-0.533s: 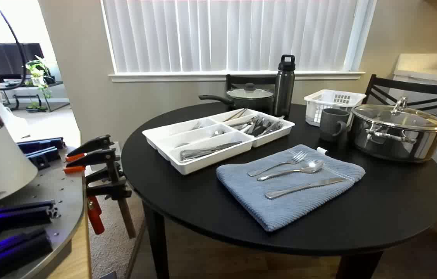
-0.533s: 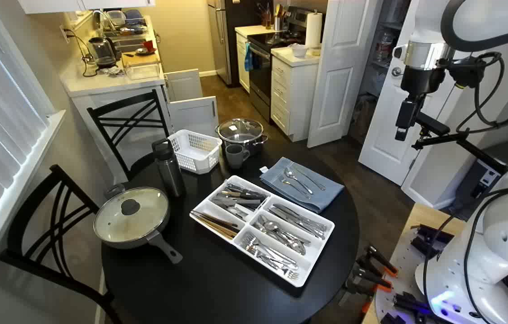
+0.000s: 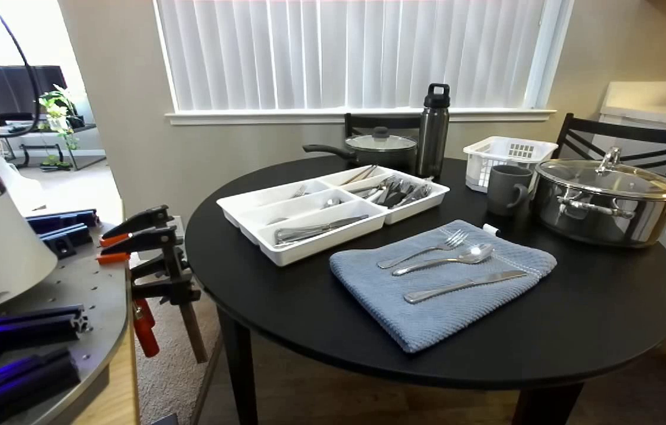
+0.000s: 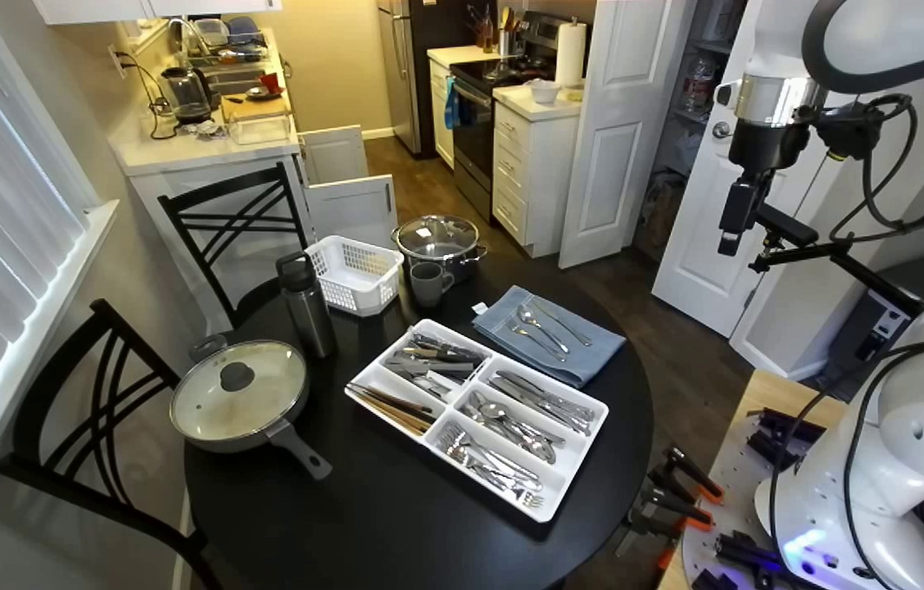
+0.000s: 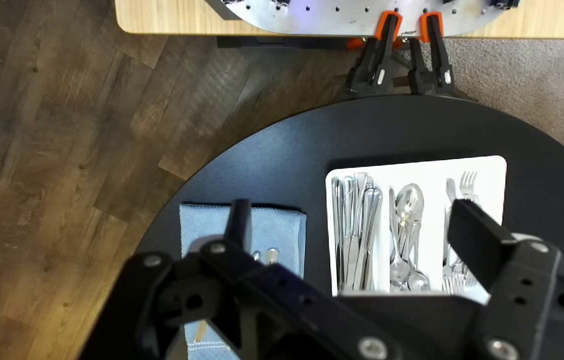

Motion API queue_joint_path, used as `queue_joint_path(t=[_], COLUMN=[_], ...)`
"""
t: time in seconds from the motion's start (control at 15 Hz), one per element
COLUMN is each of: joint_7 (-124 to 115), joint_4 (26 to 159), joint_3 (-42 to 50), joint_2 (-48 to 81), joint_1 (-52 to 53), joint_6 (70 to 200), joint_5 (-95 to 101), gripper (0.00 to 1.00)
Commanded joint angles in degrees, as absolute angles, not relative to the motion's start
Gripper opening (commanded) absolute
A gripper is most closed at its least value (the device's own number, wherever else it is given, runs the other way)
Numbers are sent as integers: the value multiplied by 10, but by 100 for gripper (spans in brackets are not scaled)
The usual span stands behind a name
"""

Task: Put the cutlery in the tray

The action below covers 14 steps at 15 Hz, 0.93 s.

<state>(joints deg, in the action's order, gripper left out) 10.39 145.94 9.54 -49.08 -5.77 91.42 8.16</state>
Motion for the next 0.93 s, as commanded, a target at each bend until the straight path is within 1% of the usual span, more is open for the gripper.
queue_joint_path(t=[0.0, 0.2, 0.4, 0.67, 0.87], joint_7=[124, 145, 166, 192, 206], joint_4=[1479, 1502, 1510, 1487, 1446], joint_3=[125, 160, 180, 178, 168], joint_2=[-458, -374, -274, -146, -75], joint_1=[-53, -53, -47, -41, -47], joint_6=[1020, 1162, 1249, 1324, 1340], joint_5=[92, 90, 66, 33, 16], gripper=[100, 100, 100, 100, 100])
